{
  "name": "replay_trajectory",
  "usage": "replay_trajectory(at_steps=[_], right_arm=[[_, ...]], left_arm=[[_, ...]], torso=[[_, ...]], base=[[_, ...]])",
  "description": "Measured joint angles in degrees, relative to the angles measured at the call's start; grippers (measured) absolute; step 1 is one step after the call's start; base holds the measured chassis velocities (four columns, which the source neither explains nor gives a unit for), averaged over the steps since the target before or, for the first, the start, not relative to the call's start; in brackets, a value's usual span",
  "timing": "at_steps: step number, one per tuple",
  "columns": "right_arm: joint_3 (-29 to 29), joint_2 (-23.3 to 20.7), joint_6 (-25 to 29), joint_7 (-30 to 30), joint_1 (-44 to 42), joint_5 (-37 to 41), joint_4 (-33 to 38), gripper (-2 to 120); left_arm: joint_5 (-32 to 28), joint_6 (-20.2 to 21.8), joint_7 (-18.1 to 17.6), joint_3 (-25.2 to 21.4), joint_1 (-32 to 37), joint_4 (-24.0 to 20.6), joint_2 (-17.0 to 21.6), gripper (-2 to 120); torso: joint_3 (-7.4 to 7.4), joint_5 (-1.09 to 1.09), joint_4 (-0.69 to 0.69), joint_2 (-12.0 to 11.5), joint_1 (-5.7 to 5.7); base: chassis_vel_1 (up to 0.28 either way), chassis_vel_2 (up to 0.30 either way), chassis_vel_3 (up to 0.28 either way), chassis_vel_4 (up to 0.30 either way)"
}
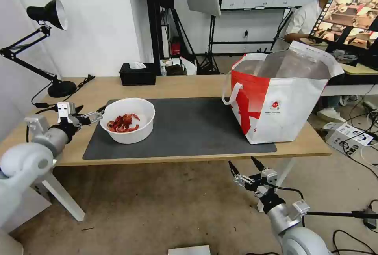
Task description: Pick up the trash from the table and place it into the takeout bag.
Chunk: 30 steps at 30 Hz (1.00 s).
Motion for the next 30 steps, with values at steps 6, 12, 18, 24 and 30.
replay_trajectory(at_steps=[6,12,18,24,30], right_arm=[[0.0,0.0,0.0,0.0,0.0,0.0,0.0,100],[0.0,0.0,0.0,0.0,0.0,0.0,0.0,100],[0.0,0.0,0.0,0.0,0.0,0.0,0.0,100],[0.0,0.0,0.0,0.0,0.0,0.0,0.0,100],[0.0,0.0,0.0,0.0,0.0,0.0,0.0,100]], left_arm=[[-5.8,13.6,-1.6,1.1,-4.6,1.7,0.9,100],[-11.5,20.6,-6.3,4.0,-10.4,4.9,0.1,100],[-13.7,21.2,-7.2,4.3,-11.5,5.6,-0.3,100],[-21.1,21.3,-11.4,7.0,-15.8,8.3,-1.8,100],[-21.9,20.9,-14.2,11.2,-19.3,10.3,-5.4,100]], torso=[[0.0,0.01,0.01,0.0,0.0],[0.0,0.0,0.0,0.0,0.0],[0.0,0.0,0.0,0.0,0.0],[0.0,0.01,0.0,0.0,0.0],[0.0,0.0,0.0,0.0,0.0]], base=[[0.0,0.0,0.0,0.0],[0.0,0.0,0.0,0.0],[0.0,0.0,0.0,0.0],[0.0,0.0,0.0,0.0],[0.0,0.0,0.0,0.0]])
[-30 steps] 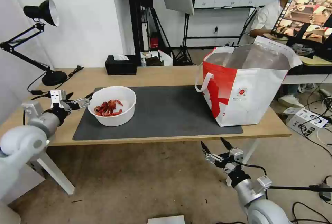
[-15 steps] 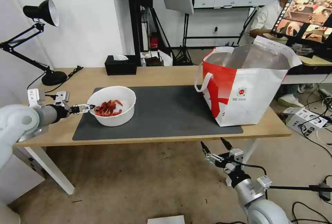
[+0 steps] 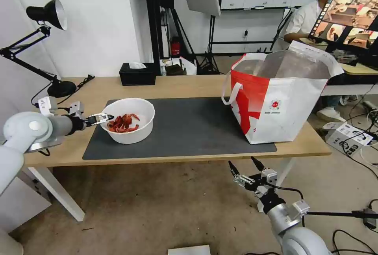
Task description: Pick up the trash from the table and place it into the takeout bag.
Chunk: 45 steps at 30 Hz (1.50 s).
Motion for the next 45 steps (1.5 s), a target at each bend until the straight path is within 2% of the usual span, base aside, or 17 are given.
replay_trajectory(at_steps=[5,8,9,11,12,16,17,19,20,22,24,27,29,31,33,39,45], right_arm=[[0.0,0.0,0.0,0.0,0.0,0.0,0.0,100],[0.0,0.0,0.0,0.0,0.0,0.0,0.0,100],[0.0,0.0,0.0,0.0,0.0,0.0,0.0,100],[0.0,0.0,0.0,0.0,0.0,0.0,0.0,100],[0.0,0.0,0.0,0.0,0.0,0.0,0.0,100],[0.0,0.0,0.0,0.0,0.0,0.0,0.0,100],[0.0,0.0,0.0,0.0,0.0,0.0,0.0,100],[0.0,0.0,0.0,0.0,0.0,0.0,0.0,100],[0.0,0.0,0.0,0.0,0.0,0.0,0.0,100],[0.0,0.0,0.0,0.0,0.0,0.0,0.0,100],[0.0,0.0,0.0,0.0,0.0,0.0,0.0,100],[0.0,0.0,0.0,0.0,0.0,0.0,0.0,100],[0.0,0.0,0.0,0.0,0.0,0.0,0.0,100],[0.0,0.0,0.0,0.0,0.0,0.0,0.0,100],[0.0,0.0,0.0,0.0,0.0,0.0,0.0,100],[0.0,0.0,0.0,0.0,0.0,0.0,0.0,100],[0.0,0.0,0.0,0.0,0.0,0.0,0.0,100]], left_arm=[[-0.3,-0.1,-0.4,0.7,-0.8,0.1,-0.7,99],[-0.4,-0.2,-1.2,1.6,-1.5,0.3,-0.8,87],[-0.4,-0.2,-1.2,1.6,-1.5,0.3,-0.8,87],[-0.3,-0.2,-1.4,1.8,-1.6,0.3,-0.8,77],[-0.3,-0.2,-1.4,1.8,-1.6,0.3,-0.8,77],[-0.2,-0.2,-1.6,2.0,-1.5,0.1,-0.5,57],[-0.2,-0.2,-1.6,2.0,-1.5,0.1,-0.5,57],[-0.1,-0.2,-2.0,2.0,-1.3,-0.5,-0.2,47],[-0.1,-0.2,-2.0,2.0,-1.3,-0.5,-0.2,47],[-0.1,-0.3,-2.1,1.8,-1.0,-0.9,0.1,37],[-0.1,-0.3,-2.1,1.7,-0.8,-1.1,0.2,34],[-0.1,-0.3,-2.1,1.4,-0.2,-1.4,0.7,18],[-0.1,-0.3,-2.1,1.3,-0.1,-1.5,0.8,17],[-0.1,-0.4,-2.1,0.7,0.6,-1.6,0.9,5],[-0.1,-0.5,-2.0,0.4,1.0,-1.7,1.0,0],[-0.1,-1.2,-2.0,-0.4,2.1,-2.2,1.1,0],[0.1,-5.0,-1.4,-1.7,2.3,-5.7,1.5,0]], torso=[[0.0,0.01,0.0,0.0,0.0],[0.0,0.01,0.0,0.0,-0.01],[0.0,0.01,0.0,0.0,-0.01],[0.0,0.0,0.0,0.0,0.0],[0.0,0.0,0.0,0.0,0.0],[0.0,0.0,0.01,0.0,0.0],[0.0,0.0,0.01,0.0,0.0],[0.0,0.0,0.01,0.0,0.0],[0.0,0.0,0.01,0.0,0.0],[0.0,0.0,0.01,0.0,-0.01],[0.0,0.0,0.01,0.0,-0.01],[0.0,0.0,0.01,0.0,-0.01],[0.0,0.0,0.0,0.0,0.0],[0.0,0.0,0.0,0.0,0.0],[0.0,0.0,0.0,0.0,-0.01],[0.0,0.0,0.0,0.0,0.0],[0.0,-0.01,0.01,0.0,0.0]], base=[[0.0,0.0,0.0,0.0],[0.0,0.0,0.0,0.0],[0.0,0.0,0.0,0.0],[0.0,0.0,0.0,0.0],[0.0,0.0,0.0,0.0],[0.0,0.0,0.0,0.0],[0.0,0.0,0.0,0.0],[0.0,0.0,0.0,0.0],[0.0,0.0,0.0,0.0],[0.0,0.0,0.0,0.0],[0.0,0.0,0.0,0.0],[0.0,0.0,0.0,0.0],[0.0,0.0,0.0,0.0],[0.0,0.0,0.0,0.0],[0.0,0.0,0.0,0.0],[0.0,0.0,0.0,0.0],[0.0,0.0,0.0,0.0]])
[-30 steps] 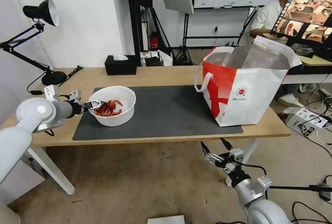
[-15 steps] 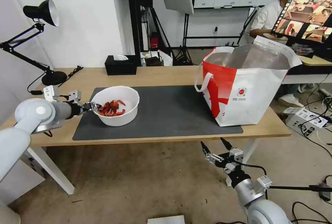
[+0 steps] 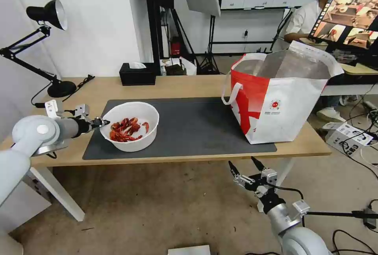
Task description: Pick up the trash from the table and place it into the takeout bag.
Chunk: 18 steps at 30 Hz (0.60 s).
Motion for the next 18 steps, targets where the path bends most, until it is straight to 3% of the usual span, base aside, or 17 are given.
replay_trajectory(at_steps=[6,9,18], right_arm=[[0.0,0.0,0.0,0.0,0.0,0.0,0.0,100],[0.0,0.0,0.0,0.0,0.0,0.0,0.0,100],[0.0,0.0,0.0,0.0,0.0,0.0,0.0,100]], left_arm=[[1.8,-4.5,1.3,2.2,-3.6,-4.2,0.4,0],[4.1,-10.6,2.9,7.1,-10.0,-6.2,-0.6,0],[3.4,-14.7,3.3,19.4,-26.1,-2.9,-6.1,0]], torso=[[0.0,0.01,0.0,0.0,0.0],[0.0,0.02,0.0,0.0,0.0],[0.0,0.01,-0.02,0.0,0.01]], base=[[0.0,0.0,0.0,0.0],[0.0,0.0,0.0,0.0],[0.0,0.0,0.0,0.0]])
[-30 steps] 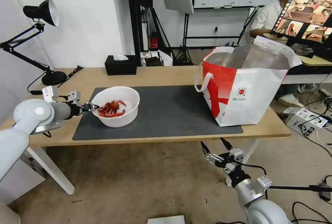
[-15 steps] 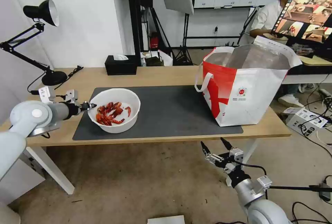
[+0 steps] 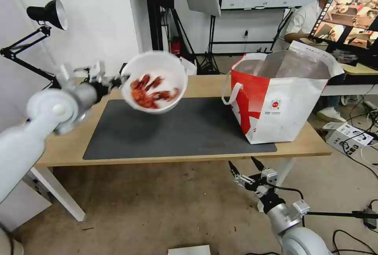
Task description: Pick up the trash from the table and place it into the takeout bag.
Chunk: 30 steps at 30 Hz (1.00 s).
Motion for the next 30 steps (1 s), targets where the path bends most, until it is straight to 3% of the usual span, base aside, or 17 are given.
replay_trajectory(at_steps=[3,8,16,23,24,30], right_arm=[[0.0,0.0,0.0,0.0,0.0,0.0,0.0,100],[0.0,0.0,0.0,0.0,0.0,0.0,0.0,100],[0.0,0.0,0.0,0.0,0.0,0.0,0.0,100],[0.0,0.0,0.0,0.0,0.0,0.0,0.0,100],[0.0,0.0,0.0,0.0,0.0,0.0,0.0,100],[0.0,0.0,0.0,0.0,0.0,0.0,0.0,100]], left_arm=[[-0.3,0.0,-0.6,4.6,-4.6,1.3,-3.1,0],[-0.5,-0.1,-1.4,8.5,-8.8,3.0,-7.1,0],[-1.1,-1.1,-2.0,12.0,-16.4,6.8,-12.5,0],[-1.5,-1.4,-2.6,16.8,-24.7,14.1,-22.4,0],[-1.5,-1.4,-2.6,16.8,-24.7,14.1,-22.4,0],[1.1,-2.8,-4.1,20.4,-27.9,25.0,-34.2,0]], torso=[[0.0,0.0,0.01,0.0,0.0],[0.0,0.0,0.01,0.0,0.0],[0.0,0.01,0.02,0.0,-0.01],[0.0,0.02,0.02,0.0,0.0],[0.0,0.02,0.02,0.0,0.0],[0.0,0.02,0.01,0.0,0.0]], base=[[0.0,0.0,0.0,0.0],[0.0,0.0,0.0,0.0],[0.0,0.0,0.0,0.0],[0.0,0.0,0.0,0.0],[0.0,0.0,0.0,0.0],[0.0,0.0,0.0,0.0]])
